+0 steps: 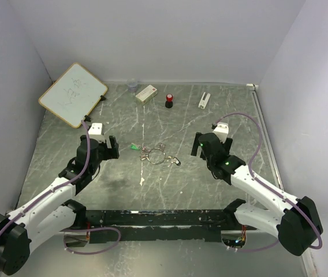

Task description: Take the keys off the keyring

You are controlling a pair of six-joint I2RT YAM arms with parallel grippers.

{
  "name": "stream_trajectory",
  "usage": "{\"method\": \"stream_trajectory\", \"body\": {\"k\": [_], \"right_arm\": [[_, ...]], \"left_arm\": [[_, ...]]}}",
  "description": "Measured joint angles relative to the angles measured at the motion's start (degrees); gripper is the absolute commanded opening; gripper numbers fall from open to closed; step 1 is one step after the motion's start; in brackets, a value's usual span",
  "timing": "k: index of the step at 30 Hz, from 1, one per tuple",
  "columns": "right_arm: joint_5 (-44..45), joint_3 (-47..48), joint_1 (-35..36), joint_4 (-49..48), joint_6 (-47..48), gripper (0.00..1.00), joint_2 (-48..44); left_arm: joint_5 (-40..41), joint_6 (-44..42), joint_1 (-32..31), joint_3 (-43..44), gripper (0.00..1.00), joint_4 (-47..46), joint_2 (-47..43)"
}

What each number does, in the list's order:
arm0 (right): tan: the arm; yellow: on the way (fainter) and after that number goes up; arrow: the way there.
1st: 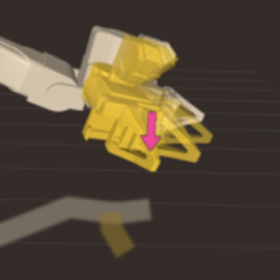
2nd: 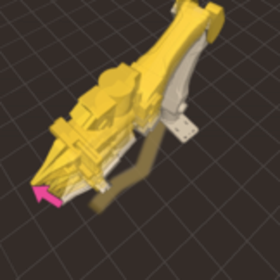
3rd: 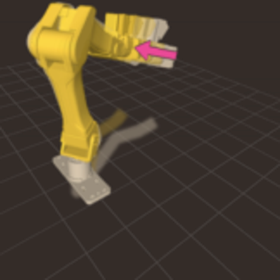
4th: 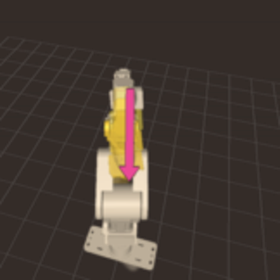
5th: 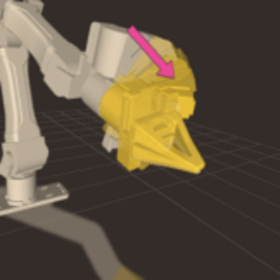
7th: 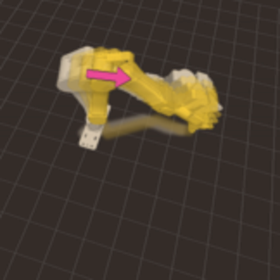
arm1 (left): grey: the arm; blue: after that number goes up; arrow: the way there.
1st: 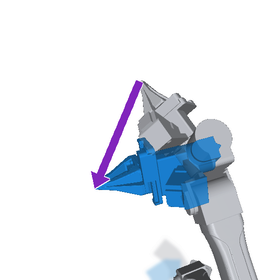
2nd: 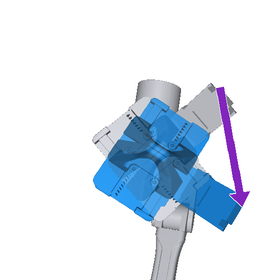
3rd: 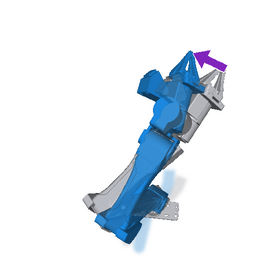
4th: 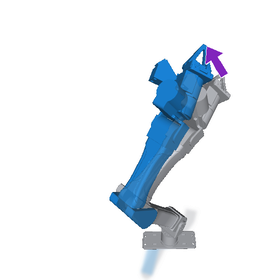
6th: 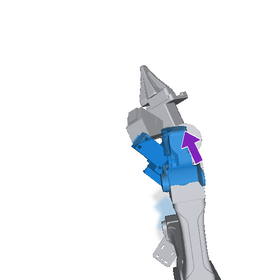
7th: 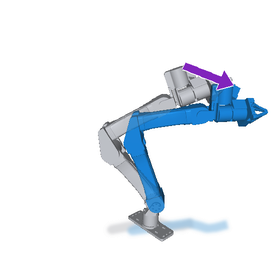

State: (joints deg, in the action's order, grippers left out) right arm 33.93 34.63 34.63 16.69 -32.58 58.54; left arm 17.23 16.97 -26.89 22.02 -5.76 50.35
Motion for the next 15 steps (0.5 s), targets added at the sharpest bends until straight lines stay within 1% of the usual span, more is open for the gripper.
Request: {"method": "stream_trajectory", "body": {"k": [9, 15], "right_arm": [[-0.33, -0.09, 0.28, 0.35, 0.24, 1.0, -0.57], [-3.26, -0.28, 0.37, -0.22, 1.33, 1.0, -1.18]], "left_arm": [[0.13, 0.07, -0.02, -0.02, 0.94, -0.24, -1.99], [0.57, 0.52, -0.02, -0.02, 0.94, -0.09, -3.32]]}}
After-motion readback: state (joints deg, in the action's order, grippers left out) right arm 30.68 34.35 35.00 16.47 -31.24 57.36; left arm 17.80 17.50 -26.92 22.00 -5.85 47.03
